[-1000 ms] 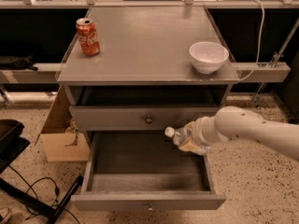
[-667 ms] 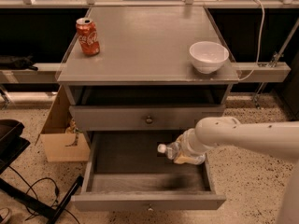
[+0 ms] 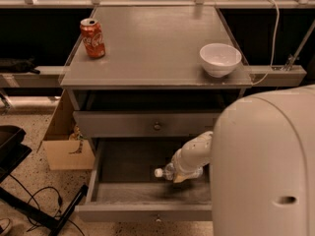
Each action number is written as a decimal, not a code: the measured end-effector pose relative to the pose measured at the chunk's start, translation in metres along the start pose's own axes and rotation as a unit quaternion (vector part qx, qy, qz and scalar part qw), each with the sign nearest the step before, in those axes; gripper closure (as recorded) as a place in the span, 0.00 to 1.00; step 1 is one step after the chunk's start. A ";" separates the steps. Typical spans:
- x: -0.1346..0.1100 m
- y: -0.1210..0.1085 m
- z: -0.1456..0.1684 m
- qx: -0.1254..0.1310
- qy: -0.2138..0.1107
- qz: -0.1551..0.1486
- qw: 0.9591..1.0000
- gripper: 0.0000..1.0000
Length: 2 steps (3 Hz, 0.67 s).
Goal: Place blue plastic bottle into middle drawer
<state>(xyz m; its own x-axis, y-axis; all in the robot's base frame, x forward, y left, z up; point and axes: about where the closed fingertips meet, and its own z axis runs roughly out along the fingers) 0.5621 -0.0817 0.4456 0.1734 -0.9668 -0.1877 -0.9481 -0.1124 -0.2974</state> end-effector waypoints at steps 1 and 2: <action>-0.016 -0.007 0.030 -0.004 0.005 -0.038 0.999 1.00; -0.032 -0.015 0.057 -0.011 0.011 -0.055 0.998 0.76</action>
Offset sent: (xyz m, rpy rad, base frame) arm 0.0419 0.0723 -0.0653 -0.0801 -0.0103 0.1179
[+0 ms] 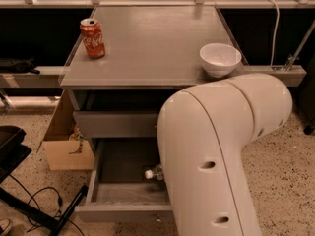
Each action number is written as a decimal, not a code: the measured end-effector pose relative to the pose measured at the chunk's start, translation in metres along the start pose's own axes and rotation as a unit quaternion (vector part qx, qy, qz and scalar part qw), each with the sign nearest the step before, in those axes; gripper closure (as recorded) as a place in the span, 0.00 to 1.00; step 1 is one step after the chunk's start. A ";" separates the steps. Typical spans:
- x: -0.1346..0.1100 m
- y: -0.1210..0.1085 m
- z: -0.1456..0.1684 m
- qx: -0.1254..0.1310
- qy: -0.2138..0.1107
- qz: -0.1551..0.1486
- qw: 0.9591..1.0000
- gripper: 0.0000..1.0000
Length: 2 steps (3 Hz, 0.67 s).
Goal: Place blue plastic bottle into middle drawer
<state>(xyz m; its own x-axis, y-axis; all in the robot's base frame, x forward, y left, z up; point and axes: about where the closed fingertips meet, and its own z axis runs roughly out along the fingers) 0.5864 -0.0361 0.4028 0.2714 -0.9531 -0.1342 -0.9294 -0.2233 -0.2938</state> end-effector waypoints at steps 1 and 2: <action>0.000 0.000 0.000 0.000 0.000 0.000 1.000 0.53; 0.000 0.000 0.000 0.000 0.000 0.000 1.000 0.31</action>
Offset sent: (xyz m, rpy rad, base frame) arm 0.0000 0.0000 0.0000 0.0000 0.0000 0.0000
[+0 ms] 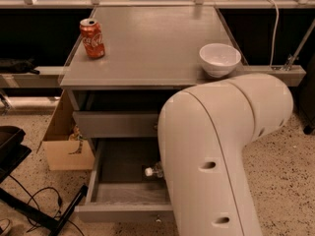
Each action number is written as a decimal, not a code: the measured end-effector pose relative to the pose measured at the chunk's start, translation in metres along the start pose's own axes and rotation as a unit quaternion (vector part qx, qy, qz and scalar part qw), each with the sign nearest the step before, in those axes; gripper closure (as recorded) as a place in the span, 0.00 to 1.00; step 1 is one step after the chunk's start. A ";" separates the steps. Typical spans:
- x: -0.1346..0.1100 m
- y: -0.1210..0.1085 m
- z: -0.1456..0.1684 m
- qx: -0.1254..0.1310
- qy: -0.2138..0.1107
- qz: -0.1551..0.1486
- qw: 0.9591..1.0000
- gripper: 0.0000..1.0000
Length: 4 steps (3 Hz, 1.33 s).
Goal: Place blue plastic bottle into middle drawer
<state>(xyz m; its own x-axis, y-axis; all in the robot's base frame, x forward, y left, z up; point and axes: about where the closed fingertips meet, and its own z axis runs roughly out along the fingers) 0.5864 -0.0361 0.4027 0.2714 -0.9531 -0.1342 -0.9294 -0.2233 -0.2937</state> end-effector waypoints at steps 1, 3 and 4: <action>0.000 0.000 0.000 0.000 0.000 0.000 1.000 0.00; -0.008 0.000 -0.019 0.016 -0.008 0.000 1.000 0.00; -0.016 -0.004 -0.061 0.045 -0.007 0.003 0.999 0.00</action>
Offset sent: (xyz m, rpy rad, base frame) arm 0.0000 0.0000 0.0000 0.0000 0.0000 0.0000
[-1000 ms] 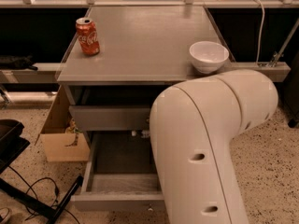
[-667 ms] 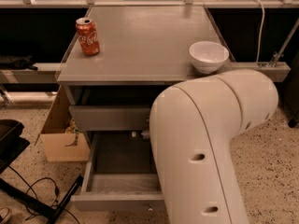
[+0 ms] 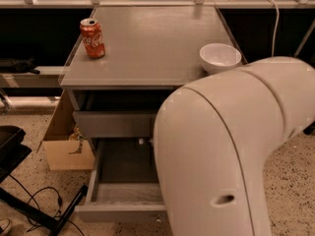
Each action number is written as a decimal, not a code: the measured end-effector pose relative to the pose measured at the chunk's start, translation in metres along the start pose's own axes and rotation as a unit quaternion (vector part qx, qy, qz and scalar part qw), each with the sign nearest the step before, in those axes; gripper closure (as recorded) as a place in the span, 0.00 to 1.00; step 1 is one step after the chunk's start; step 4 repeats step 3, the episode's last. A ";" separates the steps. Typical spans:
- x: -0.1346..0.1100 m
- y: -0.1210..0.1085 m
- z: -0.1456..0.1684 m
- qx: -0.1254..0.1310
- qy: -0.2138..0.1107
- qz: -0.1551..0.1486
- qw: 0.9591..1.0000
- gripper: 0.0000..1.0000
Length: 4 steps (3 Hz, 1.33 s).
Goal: Place blue plastic bottle into middle drawer
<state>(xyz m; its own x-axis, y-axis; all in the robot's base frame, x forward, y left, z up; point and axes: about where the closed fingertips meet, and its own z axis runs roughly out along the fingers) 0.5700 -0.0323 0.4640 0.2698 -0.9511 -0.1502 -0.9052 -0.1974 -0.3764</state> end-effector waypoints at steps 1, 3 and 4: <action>0.000 0.004 -0.054 0.017 0.014 0.004 1.000 0.00; 0.056 0.041 -0.142 0.006 0.096 0.049 0.994 0.00; 0.056 0.041 -0.142 0.006 0.096 0.049 0.994 0.00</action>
Offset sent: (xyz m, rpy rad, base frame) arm -0.1251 -0.0424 0.1798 -0.1340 -0.1683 -0.1740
